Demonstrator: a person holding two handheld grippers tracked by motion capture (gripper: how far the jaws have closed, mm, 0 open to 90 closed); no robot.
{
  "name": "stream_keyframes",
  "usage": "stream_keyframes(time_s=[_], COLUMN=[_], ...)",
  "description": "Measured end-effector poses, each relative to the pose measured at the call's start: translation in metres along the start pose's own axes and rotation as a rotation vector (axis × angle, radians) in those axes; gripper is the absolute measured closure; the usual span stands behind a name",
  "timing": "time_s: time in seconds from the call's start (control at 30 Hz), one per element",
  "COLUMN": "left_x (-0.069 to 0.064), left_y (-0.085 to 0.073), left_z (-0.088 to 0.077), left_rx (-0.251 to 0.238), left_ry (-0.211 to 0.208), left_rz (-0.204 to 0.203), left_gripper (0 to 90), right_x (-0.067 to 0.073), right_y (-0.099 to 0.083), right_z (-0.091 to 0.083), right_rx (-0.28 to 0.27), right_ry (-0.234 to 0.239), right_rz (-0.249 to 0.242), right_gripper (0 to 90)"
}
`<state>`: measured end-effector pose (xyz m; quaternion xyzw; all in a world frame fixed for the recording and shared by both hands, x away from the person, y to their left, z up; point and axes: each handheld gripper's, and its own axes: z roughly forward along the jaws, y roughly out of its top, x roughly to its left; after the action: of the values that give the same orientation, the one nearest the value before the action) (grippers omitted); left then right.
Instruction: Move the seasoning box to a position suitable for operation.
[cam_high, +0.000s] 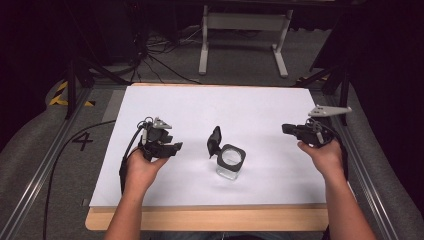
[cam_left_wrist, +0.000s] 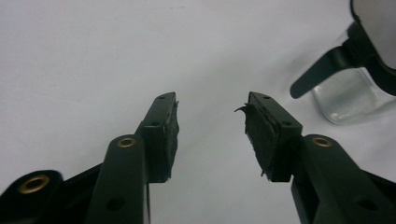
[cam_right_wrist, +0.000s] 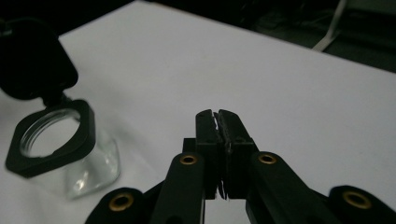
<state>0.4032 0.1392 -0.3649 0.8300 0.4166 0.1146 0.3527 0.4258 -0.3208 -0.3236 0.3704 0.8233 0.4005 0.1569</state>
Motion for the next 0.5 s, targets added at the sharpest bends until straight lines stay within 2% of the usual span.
stream_keyframes(time_s=[0.03, 0.07, 0.1, 0.13, 0.17, 0.27, 0.4, 0.5], left_x=[0.001, 0.001, 0.001, 0.005, 0.006, 0.008, 0.009, 0.006], left_y=[0.001, 0.000, 0.000, 0.000, 0.000, 0.002, 0.004, 0.005], left_z=[0.000, 0.002, 0.002, 0.003, 0.003, 0.002, 0.000, 0.001], left_rx=[0.035, 0.086, 0.086, 0.110, 0.108, 0.102, 0.109, 0.126], left_ry=[-0.019, -0.006, -0.006, 0.012, 0.002, -0.012, -0.024, -0.040], left_rz=[0.004, 0.001, 0.001, 0.014, -0.001, -0.008, -0.002, 0.000], left_gripper=[53.9, 54.5, 55.0, 55.6, 55.8, 55.9, 58.1, 59.2], right_x=[0.001, 0.001, 0.001, 0.002, 0.003, 0.004, 0.002, 0.003], right_y=[0.006, 0.010, 0.010, 0.013, 0.011, 0.004, -0.002, -0.004], right_z=[0.002, 0.004, 0.004, 0.007, 0.009, 0.014, 0.017, 0.020], right_rx=[0.034, 0.051, 0.051, 0.057, 0.065, 0.110, 0.108, 0.107], right_ry=[-0.043, -0.049, -0.049, -0.003, 0.001, 0.000, 0.031, 0.035], right_rz=[-0.038, -0.049, -0.049, -0.046, -0.050, -0.059, -0.032, -0.034], right_gripper=[88.4, 88.6, 88.6, 88.8, 88.8, 88.8, 88.7, 88.8])
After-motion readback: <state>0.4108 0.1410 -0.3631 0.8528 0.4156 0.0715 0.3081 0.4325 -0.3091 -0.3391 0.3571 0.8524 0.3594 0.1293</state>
